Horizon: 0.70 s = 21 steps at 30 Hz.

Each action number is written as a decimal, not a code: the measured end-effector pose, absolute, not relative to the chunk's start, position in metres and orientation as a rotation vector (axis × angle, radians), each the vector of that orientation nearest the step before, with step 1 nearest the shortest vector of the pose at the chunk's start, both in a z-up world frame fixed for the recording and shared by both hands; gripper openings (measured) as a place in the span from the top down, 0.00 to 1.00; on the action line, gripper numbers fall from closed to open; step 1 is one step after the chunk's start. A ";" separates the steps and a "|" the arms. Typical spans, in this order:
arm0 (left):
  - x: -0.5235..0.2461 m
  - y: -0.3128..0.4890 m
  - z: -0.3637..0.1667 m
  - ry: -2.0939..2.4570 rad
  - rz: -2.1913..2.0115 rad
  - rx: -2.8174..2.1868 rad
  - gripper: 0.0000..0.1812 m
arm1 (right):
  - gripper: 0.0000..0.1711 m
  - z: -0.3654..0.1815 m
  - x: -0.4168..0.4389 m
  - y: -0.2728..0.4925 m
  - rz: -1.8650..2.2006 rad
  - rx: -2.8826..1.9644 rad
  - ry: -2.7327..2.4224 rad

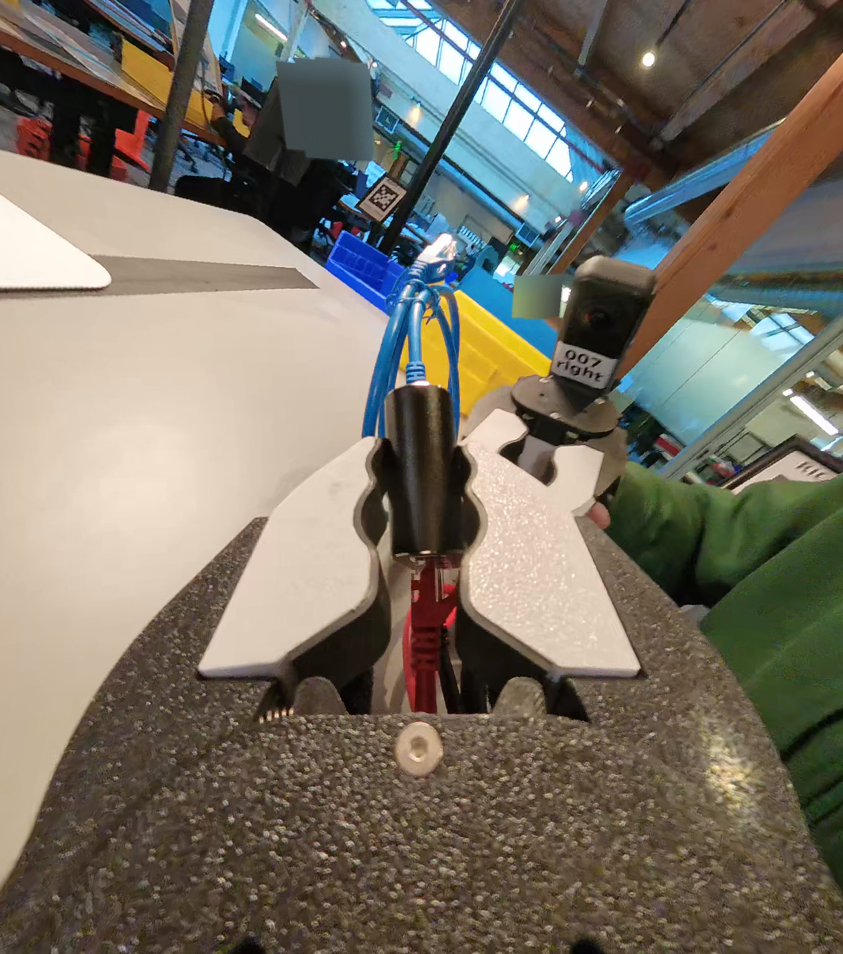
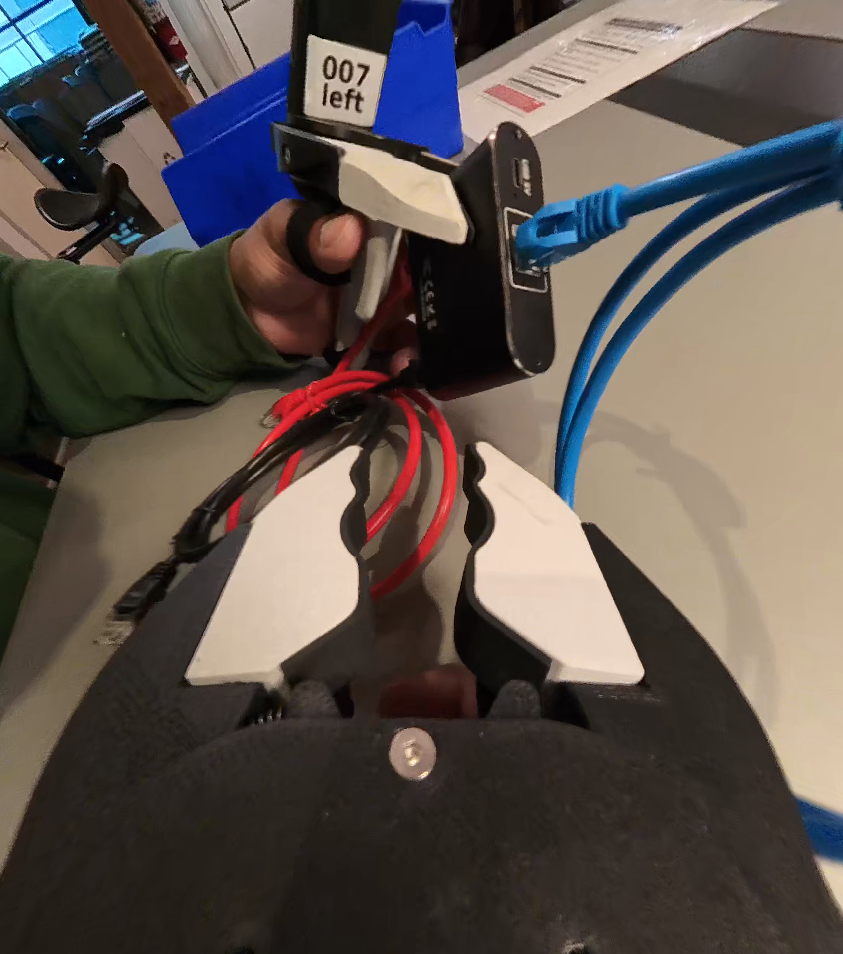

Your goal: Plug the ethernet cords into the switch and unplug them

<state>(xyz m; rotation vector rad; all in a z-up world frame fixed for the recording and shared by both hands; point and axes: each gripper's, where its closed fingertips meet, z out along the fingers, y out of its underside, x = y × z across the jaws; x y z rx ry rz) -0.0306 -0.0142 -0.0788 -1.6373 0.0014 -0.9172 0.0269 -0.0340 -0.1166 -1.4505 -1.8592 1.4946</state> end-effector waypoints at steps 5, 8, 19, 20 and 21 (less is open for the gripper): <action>-0.005 -0.019 -0.079 0.062 -1.023 -1.637 0.86 | 0.74 -0.120 0.024 -0.027 1.594 -1.542 -1.795; 0.010 -0.023 -0.081 0.143 -1.038 -1.667 0.86 | 0.71 -0.116 0.026 -0.023 1.697 -1.554 -1.774; 0.024 -0.039 -0.092 0.258 -0.923 -1.776 0.86 | 0.77 -0.095 0.033 -0.025 1.842 -1.374 -1.740; 0.026 -0.041 -0.093 0.258 -0.928 -1.778 0.86 | 0.78 -0.095 0.034 -0.025 1.848 -1.372 -1.740; 0.028 -0.043 -0.093 0.262 -0.936 -1.783 0.86 | 0.81 -0.094 0.034 -0.025 1.854 -1.371 -1.742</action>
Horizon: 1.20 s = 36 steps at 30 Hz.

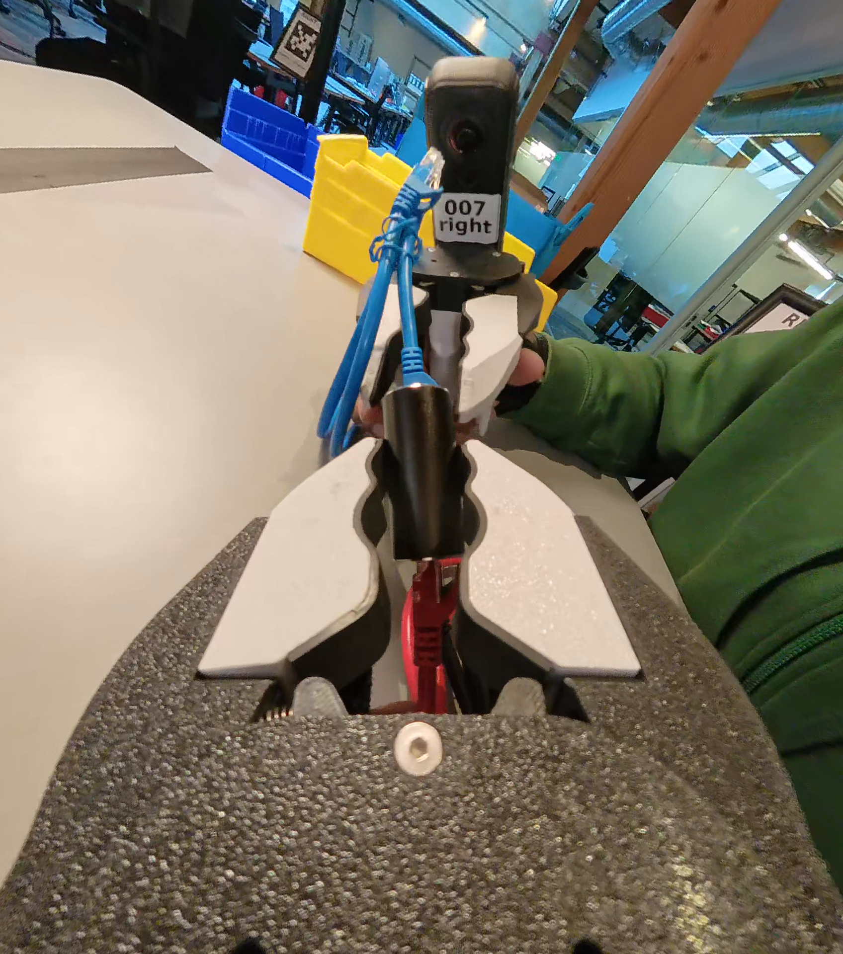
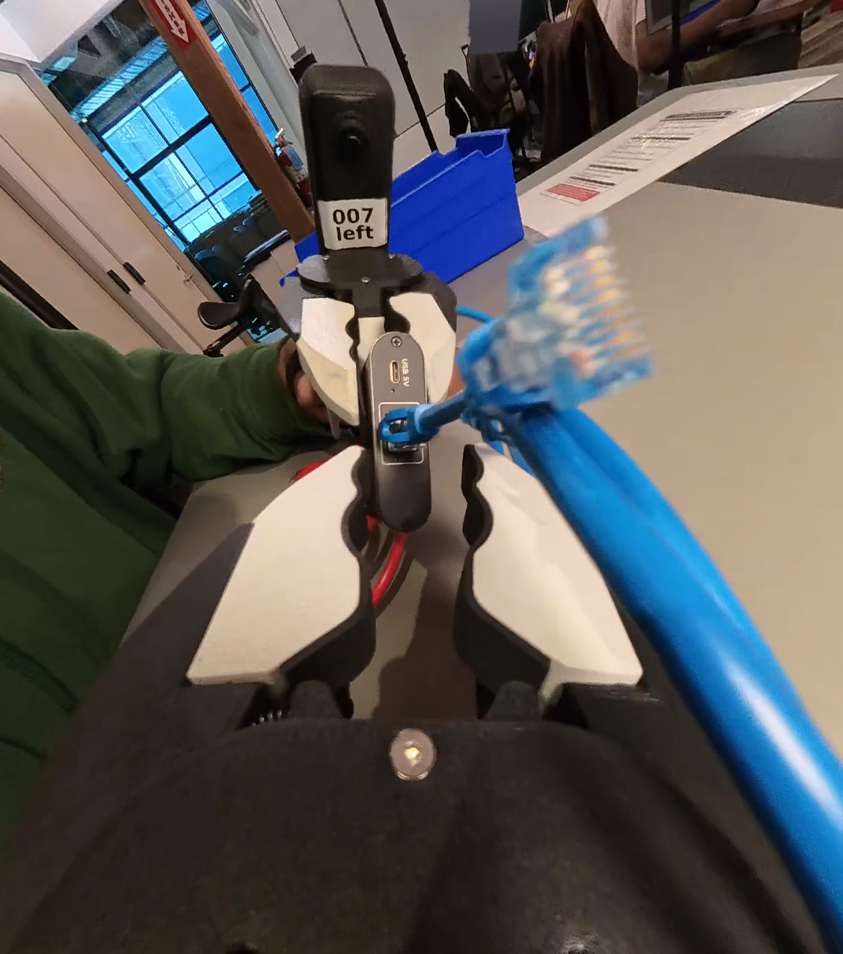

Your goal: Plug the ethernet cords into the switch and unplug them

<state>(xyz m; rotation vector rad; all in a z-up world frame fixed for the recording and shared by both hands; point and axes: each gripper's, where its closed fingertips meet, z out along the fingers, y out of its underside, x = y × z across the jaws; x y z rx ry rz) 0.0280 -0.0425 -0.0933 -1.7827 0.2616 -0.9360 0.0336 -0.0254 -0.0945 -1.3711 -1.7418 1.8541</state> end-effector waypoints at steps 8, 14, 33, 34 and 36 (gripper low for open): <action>0.035 -0.045 -0.096 0.267 -0.974 -1.802 0.86 | 0.85 -0.092 0.037 -0.031 1.893 -1.327 -1.767; 0.039 -0.046 -0.099 0.298 -0.957 -1.825 0.86 | 0.87 -0.092 0.038 -0.035 1.895 -1.318 -1.790; 0.063 -0.053 -0.119 0.532 -0.800 -1.957 0.84 | 0.87 -0.085 0.044 -0.046 1.773 -1.078 -1.855; 0.061 -0.051 -0.120 0.527 -0.763 -1.962 0.84 | 0.85 -0.085 0.043 -0.043 1.729 -1.074 -1.844; 0.059 -0.049 -0.121 0.537 -0.710 -1.963 0.85 | 0.88 -0.086 0.042 -0.040 1.666 -1.039 -1.841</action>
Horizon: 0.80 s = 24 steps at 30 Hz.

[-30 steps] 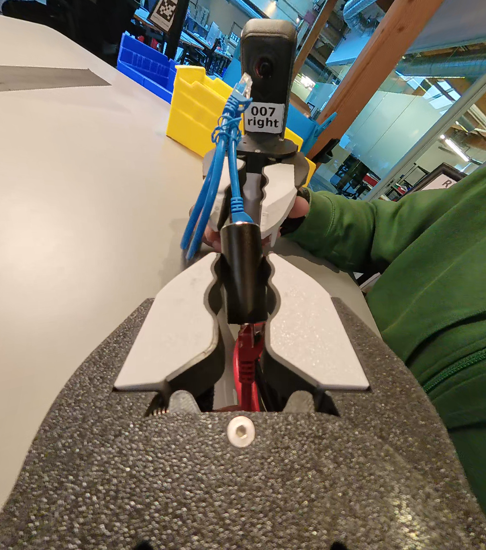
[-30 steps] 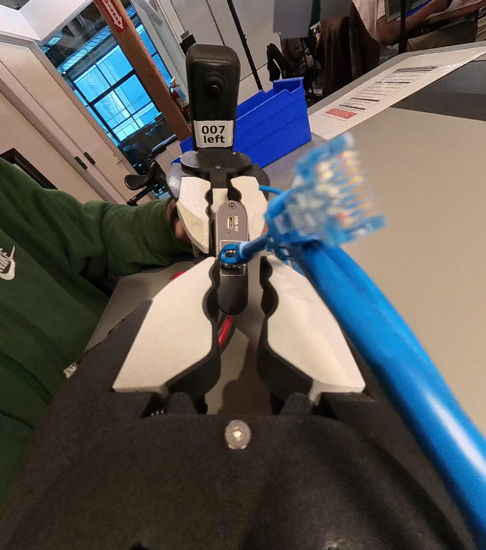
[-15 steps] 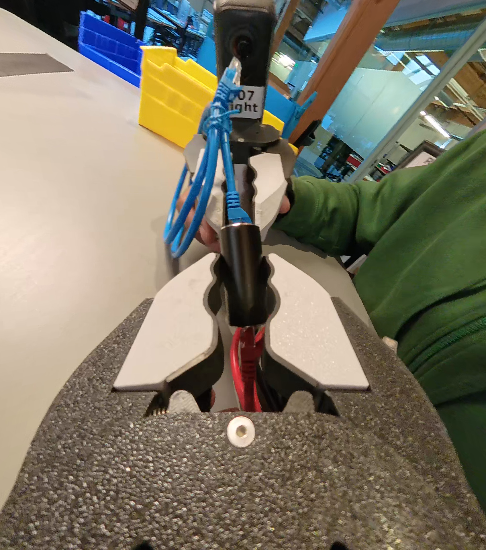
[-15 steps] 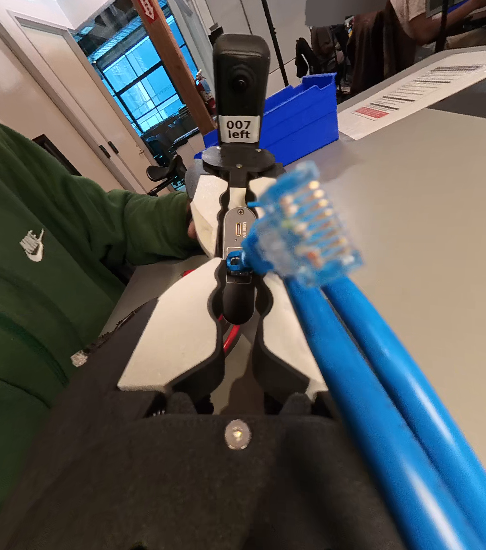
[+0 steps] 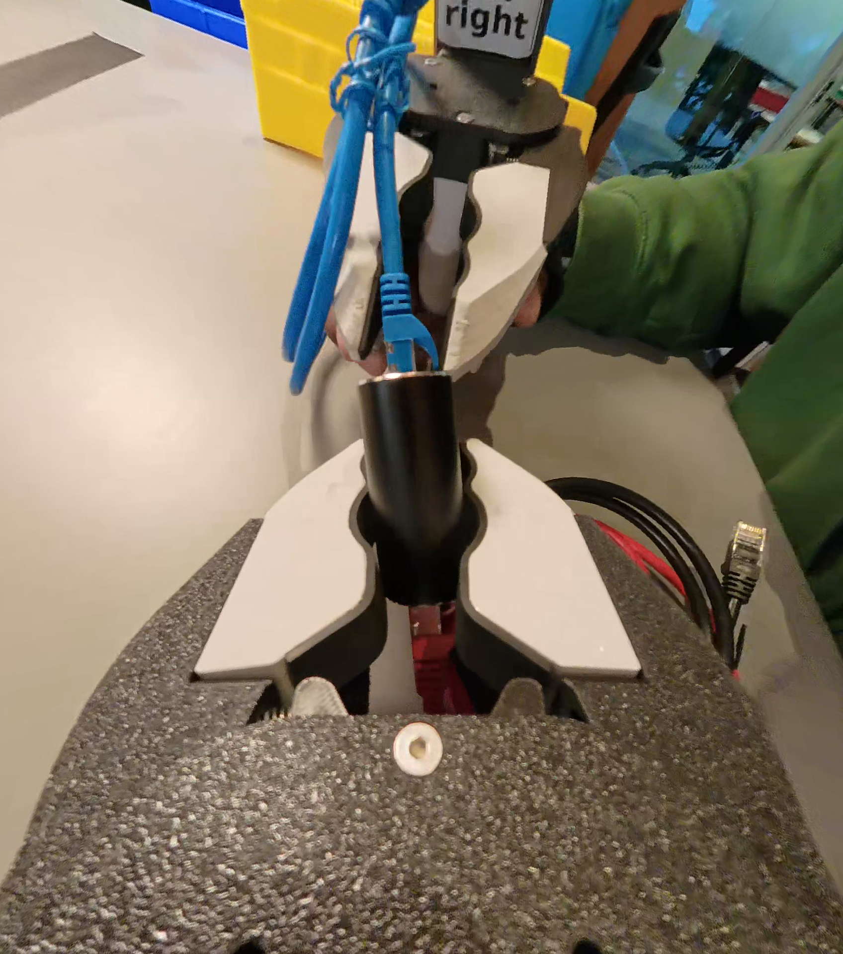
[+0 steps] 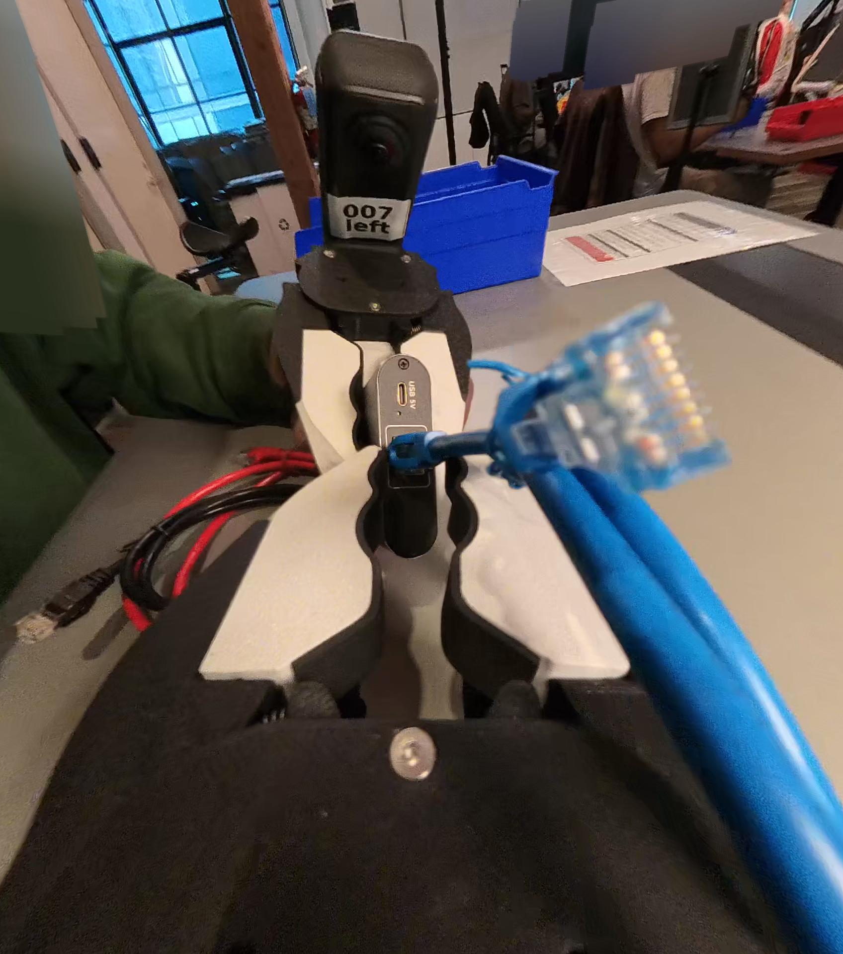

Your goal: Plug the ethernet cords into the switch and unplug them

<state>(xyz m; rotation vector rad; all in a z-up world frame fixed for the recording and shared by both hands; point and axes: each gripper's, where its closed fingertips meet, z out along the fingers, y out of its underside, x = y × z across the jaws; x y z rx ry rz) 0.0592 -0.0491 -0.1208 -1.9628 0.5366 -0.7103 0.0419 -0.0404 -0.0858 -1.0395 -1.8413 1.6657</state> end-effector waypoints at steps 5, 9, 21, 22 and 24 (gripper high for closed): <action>0.059 -0.049 -0.122 0.550 -0.684 -1.963 0.84 | 0.87 -0.086 0.044 -0.039 1.628 -0.991 -1.853; 0.060 -0.049 -0.121 0.559 -0.678 -1.957 0.84 | 0.84 -0.084 0.047 -0.042 1.664 -0.966 -1.866; 0.061 -0.049 -0.122 0.565 -0.662 -1.961 0.84 | 0.88 -0.084 0.045 -0.039 1.602 -0.963 -1.840; 0.060 -0.049 -0.122 0.565 -0.648 -1.963 0.84 | 0.88 -0.085 0.044 -0.039 1.582 -0.955 -1.836; 0.059 -0.048 -0.123 0.563 -0.615 -1.965 0.84 | 0.88 -0.085 0.043 -0.038 1.545 -0.941 -1.826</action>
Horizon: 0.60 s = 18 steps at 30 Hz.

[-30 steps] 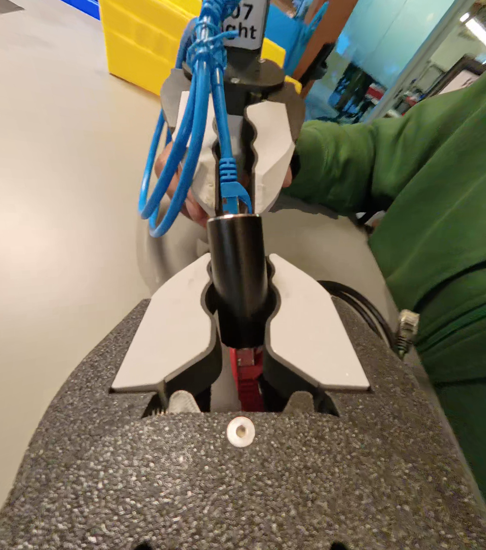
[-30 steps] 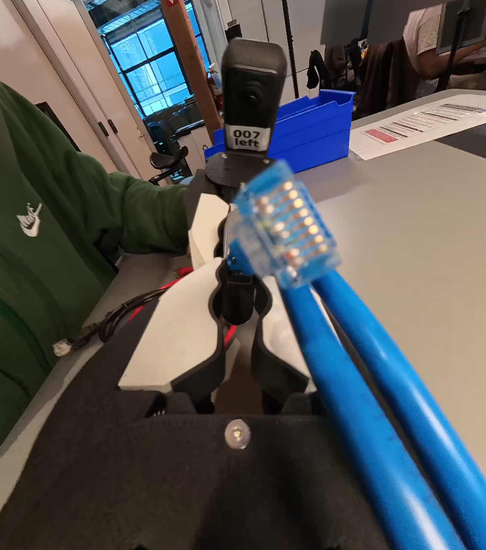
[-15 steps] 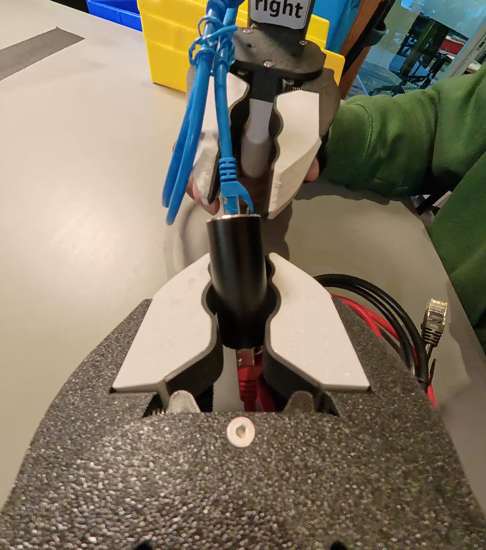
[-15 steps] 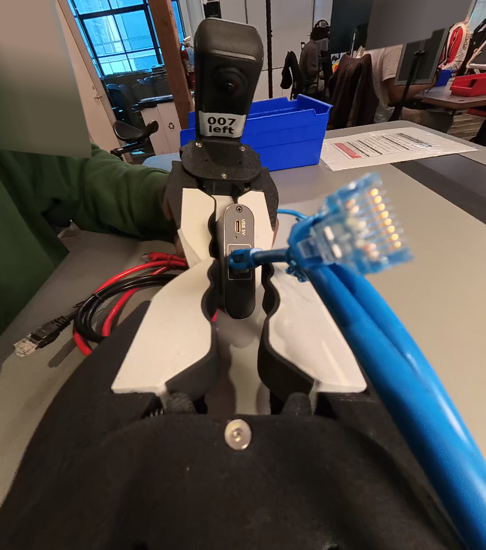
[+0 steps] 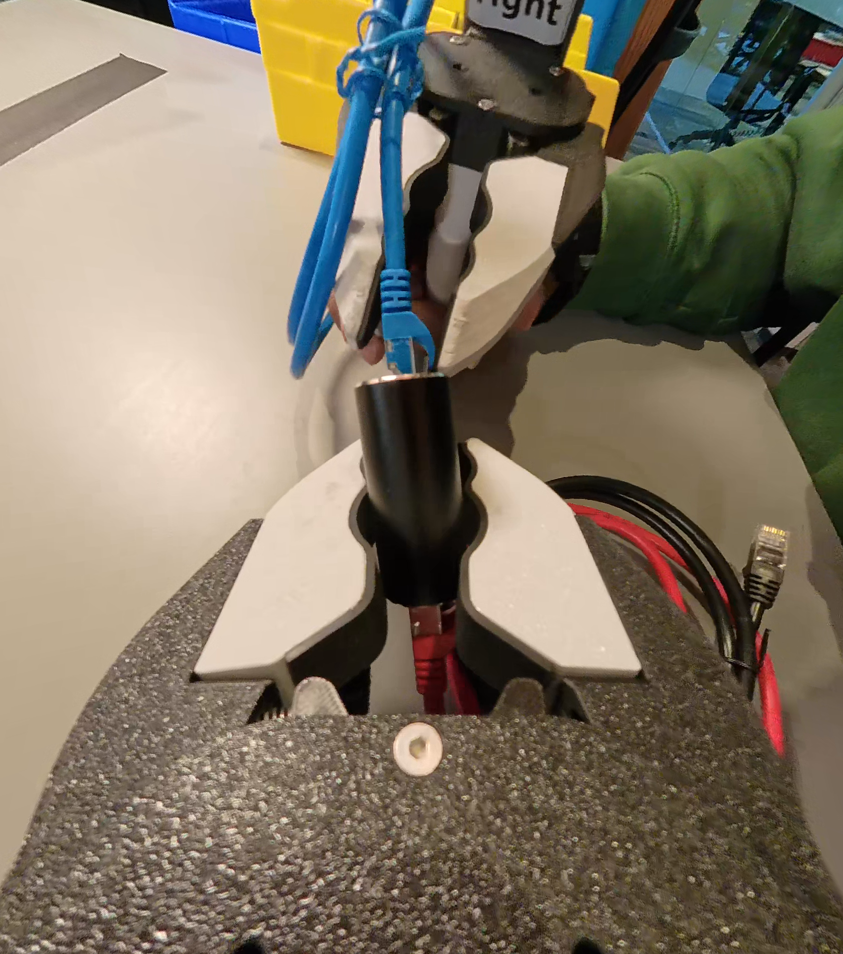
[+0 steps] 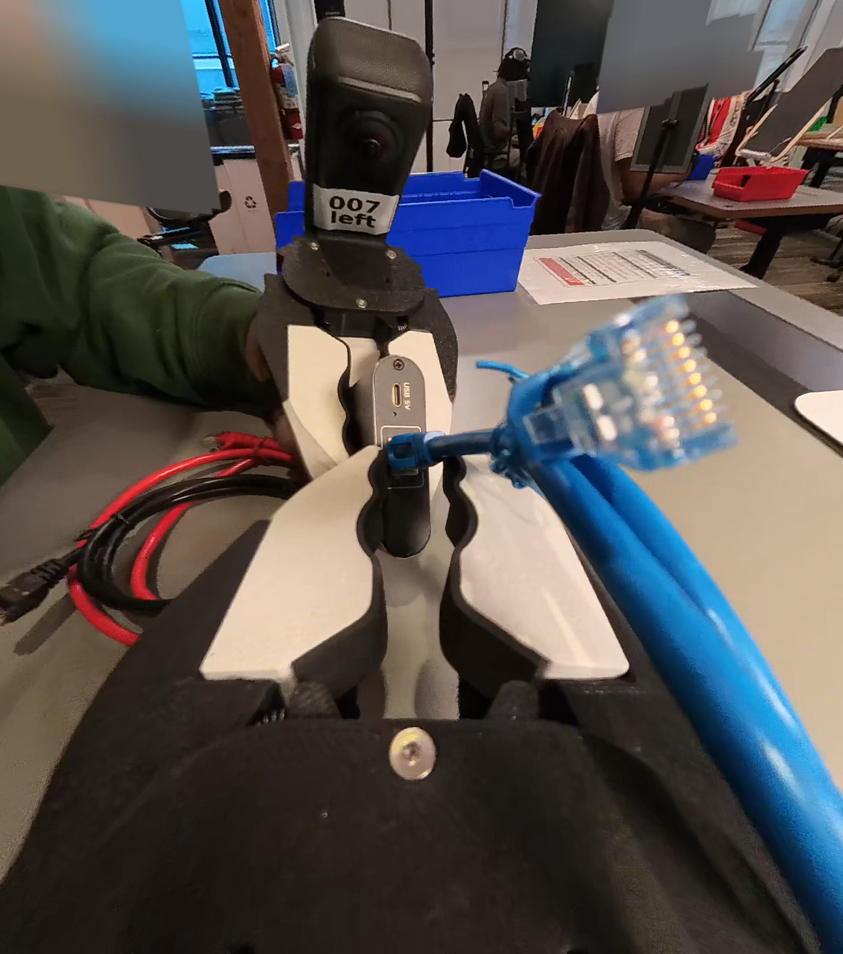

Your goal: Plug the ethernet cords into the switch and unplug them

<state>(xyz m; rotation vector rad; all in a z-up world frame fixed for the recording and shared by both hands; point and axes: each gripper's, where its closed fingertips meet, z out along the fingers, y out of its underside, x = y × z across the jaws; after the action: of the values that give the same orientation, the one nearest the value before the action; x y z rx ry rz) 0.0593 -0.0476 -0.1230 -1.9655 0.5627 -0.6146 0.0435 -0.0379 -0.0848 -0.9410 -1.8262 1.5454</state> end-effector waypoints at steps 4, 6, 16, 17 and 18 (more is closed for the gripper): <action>0.054 -0.044 -0.125 0.557 -0.534 -1.972 0.84 | 0.89 -0.085 0.041 -0.035 1.480 -0.944 -1.799; 0.052 -0.043 -0.124 0.561 -0.497 -1.965 0.84 | 0.89 -0.085 0.040 -0.034 1.456 -0.945 -1.781; 0.044 -0.037 -0.123 0.578 -0.328 -1.929 0.84 | 0.91 -0.082 0.038 -0.031 1.289 -0.910 -1.709; 0.044 -0.037 -0.123 0.579 -0.318 -1.927 0.84 | 0.91 -0.082 0.038 -0.031 1.275 -0.903 -1.705; 0.044 -0.037 -0.123 0.581 -0.314 -1.923 0.84 | 0.91 -0.082 0.038 -0.031 1.272 -0.899 -1.705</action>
<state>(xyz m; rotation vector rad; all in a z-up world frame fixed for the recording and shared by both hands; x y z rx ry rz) 0.0442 -0.0367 -0.1225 -1.9234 0.5810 -0.3138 0.0385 -0.0307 -0.0817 -0.8992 -1.7045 1.2725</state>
